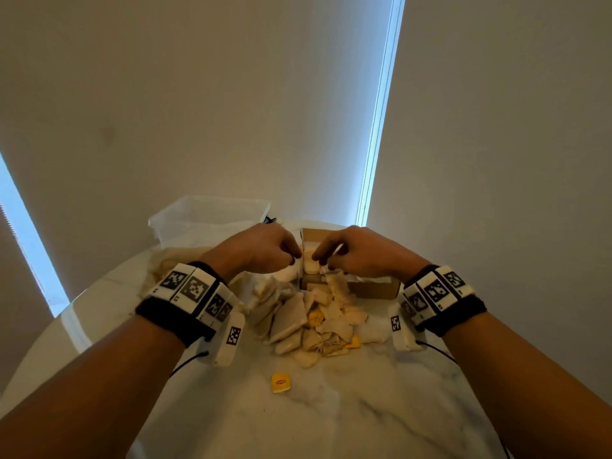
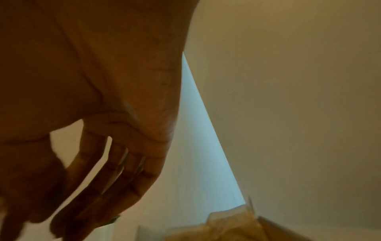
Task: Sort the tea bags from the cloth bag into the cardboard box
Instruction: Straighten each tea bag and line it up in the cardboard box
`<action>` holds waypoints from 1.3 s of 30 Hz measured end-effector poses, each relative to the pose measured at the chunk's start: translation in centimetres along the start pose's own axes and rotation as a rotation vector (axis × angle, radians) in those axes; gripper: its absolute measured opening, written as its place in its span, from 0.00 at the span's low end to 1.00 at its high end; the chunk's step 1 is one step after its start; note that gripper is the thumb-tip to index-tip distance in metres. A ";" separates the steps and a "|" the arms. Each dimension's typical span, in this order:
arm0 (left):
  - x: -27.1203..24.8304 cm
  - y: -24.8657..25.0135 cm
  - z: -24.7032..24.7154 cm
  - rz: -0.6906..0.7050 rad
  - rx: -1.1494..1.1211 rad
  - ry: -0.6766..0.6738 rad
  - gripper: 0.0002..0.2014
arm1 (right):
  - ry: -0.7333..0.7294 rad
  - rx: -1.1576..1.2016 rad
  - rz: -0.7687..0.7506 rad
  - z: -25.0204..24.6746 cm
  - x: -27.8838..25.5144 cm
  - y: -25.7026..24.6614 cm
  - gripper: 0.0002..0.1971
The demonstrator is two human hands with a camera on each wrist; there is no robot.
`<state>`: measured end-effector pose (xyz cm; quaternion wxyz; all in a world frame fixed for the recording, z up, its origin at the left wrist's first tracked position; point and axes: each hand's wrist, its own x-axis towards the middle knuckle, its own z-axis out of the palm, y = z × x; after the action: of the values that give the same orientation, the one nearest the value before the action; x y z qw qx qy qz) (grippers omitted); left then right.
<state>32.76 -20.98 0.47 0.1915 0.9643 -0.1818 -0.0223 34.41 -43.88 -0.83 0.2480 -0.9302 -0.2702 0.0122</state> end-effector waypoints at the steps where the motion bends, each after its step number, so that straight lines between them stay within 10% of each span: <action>1: -0.3 -0.5 -0.3 -0.010 -0.026 0.034 0.17 | -0.054 0.004 -0.028 0.5 -0.5 -1.2 0.14; 6: -0.9 -1.8 -0.3 -0.019 -0.165 0.124 0.11 | -0.333 -0.336 -0.131 4.9 -1.2 -4.2 0.16; 20: -2.5 -1.8 3.8 0.031 -0.863 0.046 0.26 | 0.433 0.881 0.263 5.1 -2.1 -1.3 0.08; 28: -2.3 -3.2 3.8 0.030 -1.053 0.146 0.26 | 0.202 1.368 0.281 5.7 -2.6 -1.6 0.17; 39: -1.2 -1.2 -0.3 0.131 -0.769 0.081 0.20 | -0.015 1.310 0.179 7.0 -3.1 -1.8 0.20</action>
<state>32.12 -19.42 0.26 0.5469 0.8086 -0.2134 -0.0384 29.82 -40.98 -6.44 0.7587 -0.6057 -0.1305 0.2012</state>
